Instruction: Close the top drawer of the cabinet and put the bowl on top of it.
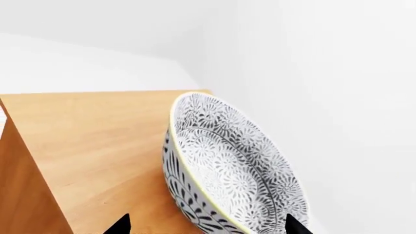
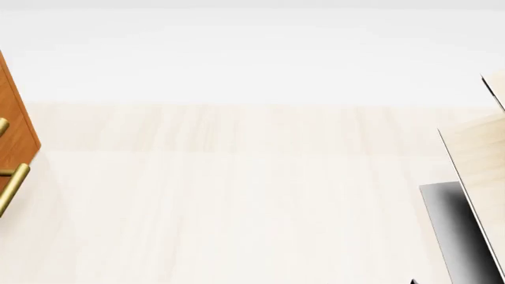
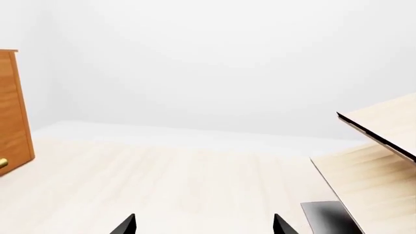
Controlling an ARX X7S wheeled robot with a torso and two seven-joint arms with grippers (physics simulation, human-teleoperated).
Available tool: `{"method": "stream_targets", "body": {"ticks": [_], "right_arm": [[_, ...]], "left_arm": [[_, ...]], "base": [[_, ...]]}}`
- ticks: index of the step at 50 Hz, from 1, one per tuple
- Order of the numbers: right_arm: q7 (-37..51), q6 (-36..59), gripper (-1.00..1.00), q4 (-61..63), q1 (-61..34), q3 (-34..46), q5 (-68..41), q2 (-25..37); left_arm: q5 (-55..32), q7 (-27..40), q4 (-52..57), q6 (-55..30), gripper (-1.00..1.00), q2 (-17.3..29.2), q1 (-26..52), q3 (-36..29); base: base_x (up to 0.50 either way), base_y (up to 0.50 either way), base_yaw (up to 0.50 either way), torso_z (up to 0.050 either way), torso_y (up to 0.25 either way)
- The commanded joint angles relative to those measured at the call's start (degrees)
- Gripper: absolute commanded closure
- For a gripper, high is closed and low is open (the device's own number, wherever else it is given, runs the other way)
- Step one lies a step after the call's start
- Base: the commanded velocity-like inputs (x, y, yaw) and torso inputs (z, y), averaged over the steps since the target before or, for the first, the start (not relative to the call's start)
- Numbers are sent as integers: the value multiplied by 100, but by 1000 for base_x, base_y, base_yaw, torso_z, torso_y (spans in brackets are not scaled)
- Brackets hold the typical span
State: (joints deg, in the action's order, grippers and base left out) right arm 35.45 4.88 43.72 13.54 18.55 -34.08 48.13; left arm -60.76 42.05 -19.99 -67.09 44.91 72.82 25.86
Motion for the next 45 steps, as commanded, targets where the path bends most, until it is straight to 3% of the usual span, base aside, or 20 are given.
{"method": "stream_targets", "body": {"ticks": [1, 6, 8, 14, 16, 18, 19, 21, 45], "right_arm": [[-4, -59, -100, -20, 36, 34, 72, -10], [-21, -104, -100, -53, 66, 32, 93, -10], [290, 345, -100, 459, -152, -175, -443, 309], [8, -117, -100, -24, 46, 50, 67, 33], [278, 269, -100, 425, -132, -128, -387, 312], [37, -148, -100, -2, 74, 38, 61, 75], [260, 144, -100, 362, -48, -122, -309, 314], [63, -168, -100, -7, 84, 30, 49, 95], [9, -329, -100, -98, 186, 20, 83, 86]], "left_arm": [[-322, 165, 362, -243, -100, 44, -111, 298], [-451, 286, 527, -342, -100, 63, -151, 433], [-501, 323, 565, -374, -100, 64, -145, 476], [-730, 470, 859, -533, -100, 19, -246, 657], [-784, 492, 968, -564, -100, 8, -311, 703], [-847, 520, 1079, -598, -100, -13, -363, 746], [-867, 531, 1140, -614, -100, -19, -381, 744], [-951, 573, 1237, -669, -100, -37, -386, 776], [-2369, 1511, 2516, -1442, -100, -121, -686, 1451]], "base": [[0, 0, 0, 0, 0], [0, 0, 0, 0, 0], [0, 0, 0, 0, 0], [0, 0, 0, 0, 0], [0, 0, 0, 0, 0], [0, 0, 0, 0, 0], [0, 0, 0, 0, 0], [0, 0, 0, 0, 0], [0, 0, 0, 0, 0]]}}
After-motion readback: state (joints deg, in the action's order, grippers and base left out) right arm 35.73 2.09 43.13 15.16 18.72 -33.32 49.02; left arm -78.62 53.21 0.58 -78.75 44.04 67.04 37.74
